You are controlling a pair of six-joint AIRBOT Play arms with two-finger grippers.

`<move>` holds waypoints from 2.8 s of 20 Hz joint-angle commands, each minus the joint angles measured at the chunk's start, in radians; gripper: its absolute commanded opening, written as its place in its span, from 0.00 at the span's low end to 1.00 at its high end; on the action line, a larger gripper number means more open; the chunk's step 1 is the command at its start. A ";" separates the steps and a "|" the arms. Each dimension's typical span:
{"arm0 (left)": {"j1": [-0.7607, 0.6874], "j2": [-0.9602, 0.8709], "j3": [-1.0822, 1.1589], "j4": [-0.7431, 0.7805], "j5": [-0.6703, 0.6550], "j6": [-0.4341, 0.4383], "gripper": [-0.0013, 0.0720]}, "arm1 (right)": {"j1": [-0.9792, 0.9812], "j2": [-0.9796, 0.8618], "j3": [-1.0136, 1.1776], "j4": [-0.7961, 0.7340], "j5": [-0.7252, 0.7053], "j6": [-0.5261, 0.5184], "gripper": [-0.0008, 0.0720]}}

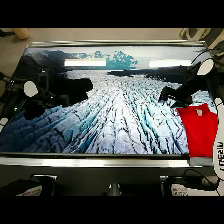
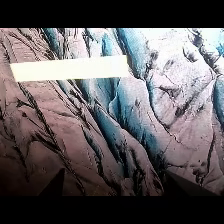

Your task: Fold the shirts.

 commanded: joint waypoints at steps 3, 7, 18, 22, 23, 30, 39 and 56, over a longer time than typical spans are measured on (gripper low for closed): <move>0.000 0.000 0.000 0.000 0.000 0.000 0.93 | 0.001 -0.001 0.000 0.000 0.000 0.000 0.94; 0.000 0.000 0.000 0.000 0.000 0.000 0.93 | 0.001 0.000 0.000 0.000 0.000 0.000 0.94; 0.002 -0.007 -0.002 0.003 0.219 0.000 0.94 | 0.001 -0.001 0.000 -0.002 -0.051 -0.005 0.94; 0.013 -0.009 -0.001 0.085 0.425 0.000 0.80 | 0.001 -0.001 0.000 -0.003 -0.197 -0.004 0.94; 0.027 -0.019 0.007 0.159 0.472 -0.003 0.67 | 0.001 -0.001 0.000 -0.003 -0.211 -0.004 0.93; 0.341 -0.369 0.310 -0.015 0.049 -0.063 0.87 | 0.001 -0.002 0.000 0.001 -0.247 -0.042 0.94; 0.336 -0.463 0.311 0.021 0.115 -0.154 0.18 | 0.001 0.019 0.000 0.050 -0.160 -0.100 0.93; -0.274 0.266 0.336 -0.012 0.108 0.082 0.06 | -0.001 0.618 -0.001 -0.213 -0.293 -0.059 0.93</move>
